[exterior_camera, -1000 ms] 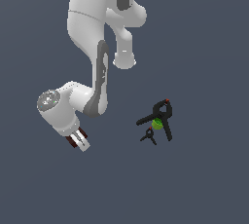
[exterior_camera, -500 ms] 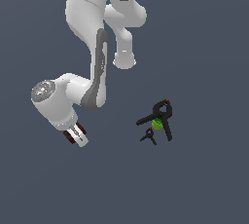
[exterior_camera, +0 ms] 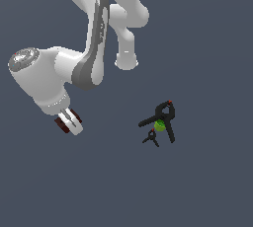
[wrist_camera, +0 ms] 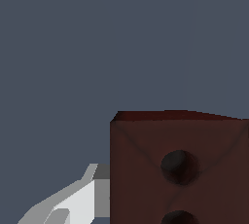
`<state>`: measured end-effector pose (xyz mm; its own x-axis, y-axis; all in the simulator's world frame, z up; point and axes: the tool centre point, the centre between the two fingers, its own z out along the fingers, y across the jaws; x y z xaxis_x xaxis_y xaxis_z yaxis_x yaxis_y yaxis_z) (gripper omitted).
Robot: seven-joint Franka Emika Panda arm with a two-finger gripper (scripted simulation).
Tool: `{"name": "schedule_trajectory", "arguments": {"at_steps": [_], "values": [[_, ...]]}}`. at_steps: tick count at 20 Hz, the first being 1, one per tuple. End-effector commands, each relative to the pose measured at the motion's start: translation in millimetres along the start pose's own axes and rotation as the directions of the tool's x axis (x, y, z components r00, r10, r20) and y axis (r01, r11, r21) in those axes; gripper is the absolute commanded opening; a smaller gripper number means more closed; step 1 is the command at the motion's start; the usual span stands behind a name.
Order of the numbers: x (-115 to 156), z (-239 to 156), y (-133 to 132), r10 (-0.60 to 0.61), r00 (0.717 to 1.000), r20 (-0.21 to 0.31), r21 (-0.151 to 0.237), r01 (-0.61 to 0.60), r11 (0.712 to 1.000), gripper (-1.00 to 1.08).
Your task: Pick up a designated object from a clutter of objects.
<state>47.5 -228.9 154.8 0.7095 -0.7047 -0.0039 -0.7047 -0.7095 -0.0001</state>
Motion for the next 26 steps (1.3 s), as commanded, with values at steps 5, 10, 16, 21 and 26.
{"name": "schedule_trajectory", "arguments": {"at_steps": [5, 10, 16, 21, 26], "values": [[-7, -81, 11, 0.001, 1.0, -0.003, 0.001, -0.001, 1.0, -1.0], [-11, -141, 19, 0.001, 1.0, -0.003, 0.0, -0.001, 1.0, -1.0], [-15, -202, 27, 0.002, 1.0, -0.003, 0.0, -0.002, 1.0, -1.0], [-17, -236, 31, 0.001, 1.0, -0.004, 0.0, -0.001, 1.0, -1.0], [-17, -256, 32, 0.0, 1.0, -0.004, 0.0, 0.0, 1.0, -1.0]]}}
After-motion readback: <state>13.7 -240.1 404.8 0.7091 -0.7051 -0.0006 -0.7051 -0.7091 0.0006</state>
